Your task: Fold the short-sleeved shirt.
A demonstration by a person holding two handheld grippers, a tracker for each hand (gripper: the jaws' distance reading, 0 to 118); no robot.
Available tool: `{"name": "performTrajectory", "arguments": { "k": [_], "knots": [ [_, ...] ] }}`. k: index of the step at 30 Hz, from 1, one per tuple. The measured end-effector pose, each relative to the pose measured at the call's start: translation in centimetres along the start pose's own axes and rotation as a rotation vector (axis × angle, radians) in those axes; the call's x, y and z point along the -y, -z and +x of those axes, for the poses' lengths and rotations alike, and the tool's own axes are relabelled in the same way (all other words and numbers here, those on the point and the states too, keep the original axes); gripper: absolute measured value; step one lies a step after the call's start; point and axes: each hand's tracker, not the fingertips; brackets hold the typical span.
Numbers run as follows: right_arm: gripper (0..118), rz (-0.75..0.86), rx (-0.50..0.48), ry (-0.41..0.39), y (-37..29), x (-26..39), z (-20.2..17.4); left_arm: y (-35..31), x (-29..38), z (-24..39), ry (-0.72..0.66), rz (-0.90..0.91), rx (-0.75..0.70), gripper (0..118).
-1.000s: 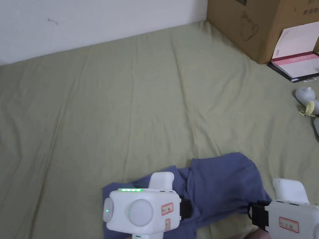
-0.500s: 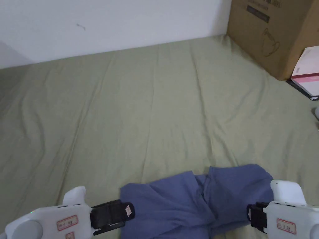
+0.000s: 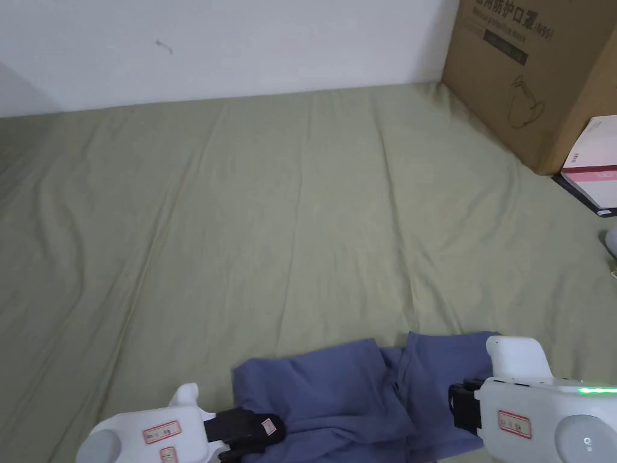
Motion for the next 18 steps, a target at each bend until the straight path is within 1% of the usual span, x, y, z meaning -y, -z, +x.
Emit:
{"name": "performTrajectory", "arguments": {
  "k": [3, 6, 10, 11, 12, 15, 18],
  "knots": [
    [0, 0.013, 0.012, -0.013, -0.1, -0.4, -0.8, -2.1, -0.7, 0.2, 0.081, -0.004, -0.034, 15],
    [0, 0.028, 0.044, -0.042, 0.1, -0.8, -1.9, -3.6, -0.9, 0.8, 0.104, -0.012, -0.031, 15],
    [0, 0.031, 0.013, -0.027, 0.2, -1.1, -2.8, -6.4, -2.6, -1.2, 0.136, 0.000, -0.062, 15],
    [0, 0.032, 0.016, -0.027, 0.2, -1.1, -3.1, -7.4, -1.8, -0.3, 0.137, 0.007, -0.070, 15],
    [0, 0.034, 0.025, -0.033, 0.3, -1.2, -3.4, -8.5, -2.0, -0.6, 0.145, 0.009, -0.084, 15],
    [0, 0.032, 0.048, -0.042, 0.6, -1.2, -4.3, -13.0, -3.0, -2.6, 0.171, 0.032, -0.218, 15],
    [0, 0.030, 0.046, -0.030, 1.0, -1.0, -5.1, -17.6, -3.7, -4.5, 0.139, 0.082, -0.300, 15]
  ]
}}
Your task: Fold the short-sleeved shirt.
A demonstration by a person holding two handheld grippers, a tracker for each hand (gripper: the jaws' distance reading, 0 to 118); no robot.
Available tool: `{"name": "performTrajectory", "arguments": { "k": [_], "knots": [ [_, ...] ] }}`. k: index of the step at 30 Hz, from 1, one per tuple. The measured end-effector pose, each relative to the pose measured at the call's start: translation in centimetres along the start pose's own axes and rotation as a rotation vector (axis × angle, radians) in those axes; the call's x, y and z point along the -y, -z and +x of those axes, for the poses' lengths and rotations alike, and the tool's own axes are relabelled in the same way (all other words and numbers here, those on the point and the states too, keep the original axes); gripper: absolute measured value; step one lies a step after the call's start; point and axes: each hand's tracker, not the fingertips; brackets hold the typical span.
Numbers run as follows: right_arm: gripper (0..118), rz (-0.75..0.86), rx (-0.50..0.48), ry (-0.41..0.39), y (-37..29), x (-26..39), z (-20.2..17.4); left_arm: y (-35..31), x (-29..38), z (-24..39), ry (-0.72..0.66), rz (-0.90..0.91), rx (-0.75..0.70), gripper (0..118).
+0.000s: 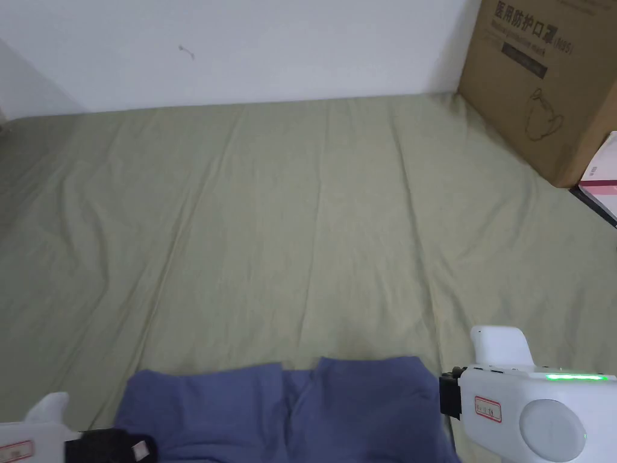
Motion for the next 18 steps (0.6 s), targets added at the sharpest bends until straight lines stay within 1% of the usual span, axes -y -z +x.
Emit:
{"name": "performTrajectory", "arguments": {
  "k": [1, 4, 8, 9, 10, 11, 14, 15, 16, 18],
  "knots": [
    [0, -0.001, 0.003, 0.002, 0.2, 0.1, -0.3, -1.1, -0.1, -0.5, -0.017, 0.016, -0.023, 15],
    [0, -0.007, 0.028, -0.007, 0.9, 0.2, -0.8, -4.1, -0.1, -1.3, 0.003, 0.051, -0.115, 15],
    [0, 0.007, 0.037, -0.016, 1.5, -0.1, -1.1, -6.0, -0.1, -1.3, 0.001, 0.080, -0.147, 15],
    [0, 0.040, 0.049, -0.016, 1.3, -0.3, -1.3, -6.3, -0.1, -1.6, 0.005, 0.086, -0.157, 15],
    [0, 0.076, 0.072, -0.033, 1.0, -0.6, -1.7, -6.3, 0.1, -1.2, 0.008, 0.090, -0.160, 15],
    [0, 0.116, 0.089, -0.045, 0.7, -1.0, -2.1, -6.3, 0.2, -0.4, 0.015, 0.091, -0.167, 15],
    [0, 0.223, 0.085, -0.073, -1.2, -2.4, -3.3, -6.5, 0.3, 2.2, 0.088, 0.102, -0.260, 15],
    [0, 0.254, 0.094, -0.093, -1.8, -2.9, -3.7, -6.6, 0.2, 3.6, 0.112, 0.108, -0.280, 15],
    [0, 0.287, 0.118, -0.106, -2.3, -3.4, -4.2, -6.8, 0.5, 5.3, 0.136, 0.111, -0.282, 15],
    [0, 0.351, 0.125, -0.123, -3.3, -4.0, -4.7, -7.2, 0.9, 8.4, 0.172, 0.119, -0.287, 15]
  ]
}}
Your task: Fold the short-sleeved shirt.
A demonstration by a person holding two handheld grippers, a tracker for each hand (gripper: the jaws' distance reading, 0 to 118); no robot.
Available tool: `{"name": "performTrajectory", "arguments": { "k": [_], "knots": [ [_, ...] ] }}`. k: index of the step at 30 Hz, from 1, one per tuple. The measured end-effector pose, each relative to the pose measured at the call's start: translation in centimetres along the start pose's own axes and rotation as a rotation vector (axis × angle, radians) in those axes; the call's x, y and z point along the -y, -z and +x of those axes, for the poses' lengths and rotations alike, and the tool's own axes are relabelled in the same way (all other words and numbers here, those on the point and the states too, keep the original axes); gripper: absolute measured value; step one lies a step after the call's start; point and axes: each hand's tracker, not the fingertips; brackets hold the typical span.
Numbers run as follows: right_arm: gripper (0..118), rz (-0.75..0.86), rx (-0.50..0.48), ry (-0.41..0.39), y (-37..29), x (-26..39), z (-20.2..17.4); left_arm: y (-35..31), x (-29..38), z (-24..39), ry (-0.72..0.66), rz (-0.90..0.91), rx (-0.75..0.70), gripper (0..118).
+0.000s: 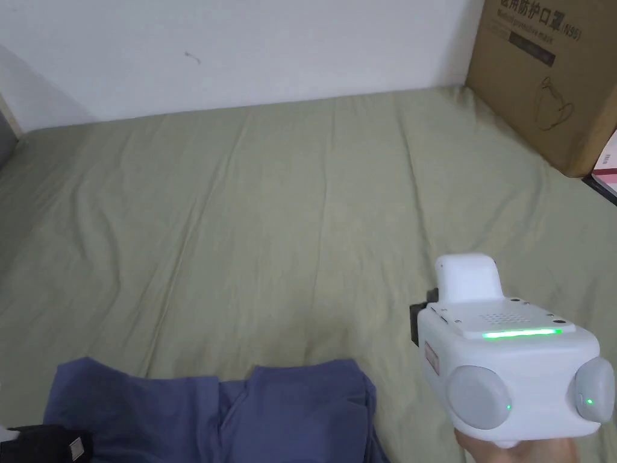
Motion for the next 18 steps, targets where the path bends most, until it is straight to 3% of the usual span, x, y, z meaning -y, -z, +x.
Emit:
{"name": "performTrajectory", "arguments": {
  "k": [5, 14, 15, 18],
  "knots": [
    [0, 0.062, -0.002, -0.039, -0.9, -0.2, 0.3, -0.6, -1.2, 6.9, 0.161, 0.035, 0.004, 15],
    [0, 0.002, -0.007, 0.063, -0.2, 3.0, 4.9, 9.9, 0.4, 21.4, 0.426, -0.154, 0.151, 16],
    [0, -0.007, 0.002, 0.067, -0.2, 3.4, 5.4, 11.9, 0.9, 22.3, 0.450, -0.195, 0.179, 22],
    [0, -0.036, 0.021, 0.088, 0.0, 4.4, 6.8, 16.1, 1.8, 23.5, 0.382, -0.260, 0.206, 73]
  ]
}}
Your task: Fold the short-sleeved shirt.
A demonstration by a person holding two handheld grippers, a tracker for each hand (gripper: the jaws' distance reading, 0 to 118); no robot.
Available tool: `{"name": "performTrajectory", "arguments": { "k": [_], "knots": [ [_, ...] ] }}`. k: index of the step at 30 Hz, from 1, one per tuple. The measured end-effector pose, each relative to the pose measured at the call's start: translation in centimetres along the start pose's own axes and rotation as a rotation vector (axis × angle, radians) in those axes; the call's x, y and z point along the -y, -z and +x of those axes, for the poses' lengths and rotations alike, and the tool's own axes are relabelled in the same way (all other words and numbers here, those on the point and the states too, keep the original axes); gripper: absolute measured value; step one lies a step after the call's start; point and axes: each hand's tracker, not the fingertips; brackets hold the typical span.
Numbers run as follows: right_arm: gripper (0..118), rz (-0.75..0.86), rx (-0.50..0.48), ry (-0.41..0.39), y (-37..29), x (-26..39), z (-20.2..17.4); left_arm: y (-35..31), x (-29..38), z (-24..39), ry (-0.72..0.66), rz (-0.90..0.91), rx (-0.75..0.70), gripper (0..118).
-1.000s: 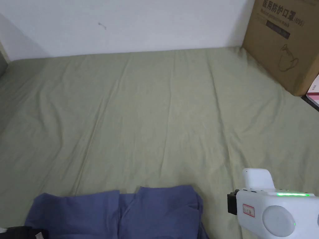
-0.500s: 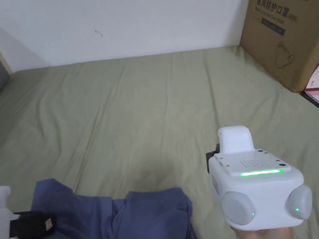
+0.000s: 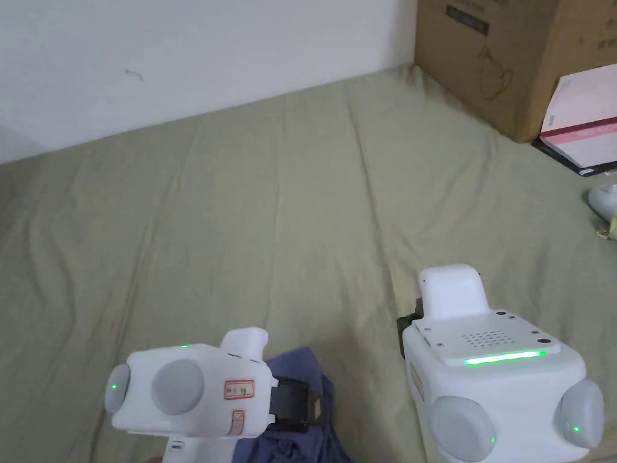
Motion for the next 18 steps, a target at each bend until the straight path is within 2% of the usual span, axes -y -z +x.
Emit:
{"name": "performTrajectory", "arguments": {
  "k": [1, 2, 7, 8, 9, 10, 11, 12, 13, 18],
  "knots": [
    [0, -0.009, 0.003, 0.010, 0.1, 0.3, 0.5, 0.6, 0.0, 0.7, -0.040, -0.023, 0.020, 86],
    [0, -0.016, 0.008, 0.018, 0.1, 0.5, 0.9, 0.8, 0.1, 0.5, -0.056, -0.024, 0.044, 88],
    [0, -0.038, 0.020, 0.040, 0.0, 0.8, 1.5, -3.4, 0.9, -0.6, -0.093, 0.078, 0.048, 89],
    [0, -0.041, 0.021, 0.041, 0.1, 0.9, 1.4, -4.3, 1.1, -1.0, -0.102, 0.101, 0.036, 85],
    [0, -0.042, 0.018, 0.043, 0.1, 1.0, 1.4, -5.0, 0.8, -2.5, -0.104, 0.116, 0.029, 69],
    [0, -0.048, 0.014, 0.042, 0.2, 1.0, 1.4, -5.7, 1.0, -2.9, -0.107, 0.143, 0.023, 69],
    [0, -0.054, 0.011, 0.043, 0.3, 1.0, 1.2, -6.3, 1.1, -3.4, -0.099, 0.167, 0.000, 61],
    [0, -0.059, 0.009, 0.044, 0.3, 1.2, 1.1, -6.3, 1.2, -3.8, -0.093, 0.180, -0.016, 42],
    [0, -0.066, 0.005, 0.042, 0.4, 1.3, 0.9, -6.1, 1.1, -3.3, -0.096, 0.177, -0.045, 1],
    [0, -0.081, 0.004, 0.057, 0.3, 1.8, 0.6, -2.4, 2.1, -3.0, -0.090, 0.111, -0.019, 1]
  ]
}}
